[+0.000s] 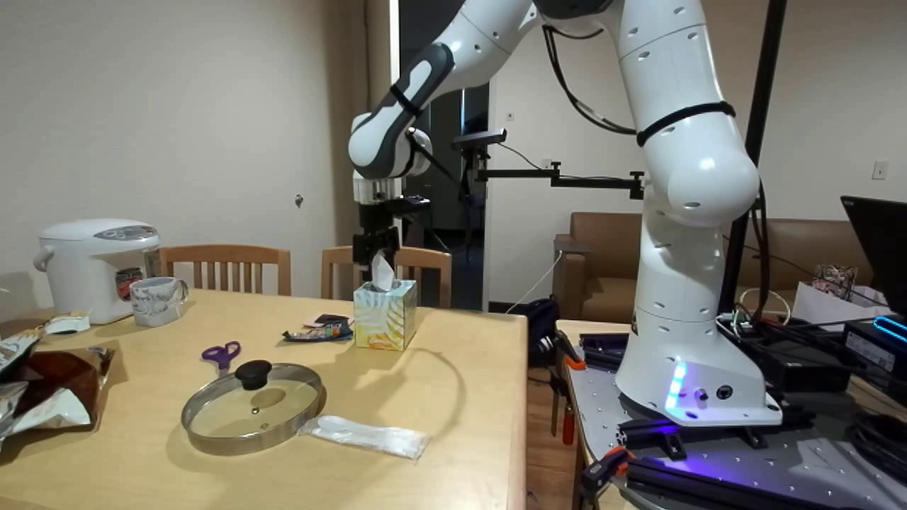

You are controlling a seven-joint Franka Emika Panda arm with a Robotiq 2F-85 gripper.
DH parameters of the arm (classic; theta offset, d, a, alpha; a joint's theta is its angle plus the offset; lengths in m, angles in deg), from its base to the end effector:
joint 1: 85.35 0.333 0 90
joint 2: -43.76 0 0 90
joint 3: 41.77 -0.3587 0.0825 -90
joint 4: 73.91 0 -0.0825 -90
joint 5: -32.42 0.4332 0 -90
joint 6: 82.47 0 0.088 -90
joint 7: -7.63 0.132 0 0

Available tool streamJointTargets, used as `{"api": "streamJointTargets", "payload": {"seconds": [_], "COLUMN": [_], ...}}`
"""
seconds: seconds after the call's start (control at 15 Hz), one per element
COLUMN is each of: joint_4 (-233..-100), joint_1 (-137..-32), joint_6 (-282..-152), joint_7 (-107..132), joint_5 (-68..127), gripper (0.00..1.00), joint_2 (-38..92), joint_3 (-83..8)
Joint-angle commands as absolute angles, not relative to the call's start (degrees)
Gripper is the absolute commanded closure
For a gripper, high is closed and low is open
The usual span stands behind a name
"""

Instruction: Put a tissue on the table then put the pack on the table on it

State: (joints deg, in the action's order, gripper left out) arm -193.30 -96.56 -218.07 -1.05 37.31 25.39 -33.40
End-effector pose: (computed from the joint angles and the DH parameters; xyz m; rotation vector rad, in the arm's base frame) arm 0.5918 -0.2070 0.2490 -3.0974 0.3824 0.0453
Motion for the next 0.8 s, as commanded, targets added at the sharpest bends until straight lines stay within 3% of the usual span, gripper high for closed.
{"api": "streamJointTargets", "payload": {"seconds": [0.0,0.73], "joint_4": [-194.9,-193.8], "joint_1": [-96.8,-96.6], "joint_6": [-217.6,-224.7], "joint_7": [0.1,-2.9], "joint_5": [38.2,40.4], "gripper": [0.00,0.00], "joint_2": [28.4,27.7], "joint_3": [-33.9,-36.9]}}
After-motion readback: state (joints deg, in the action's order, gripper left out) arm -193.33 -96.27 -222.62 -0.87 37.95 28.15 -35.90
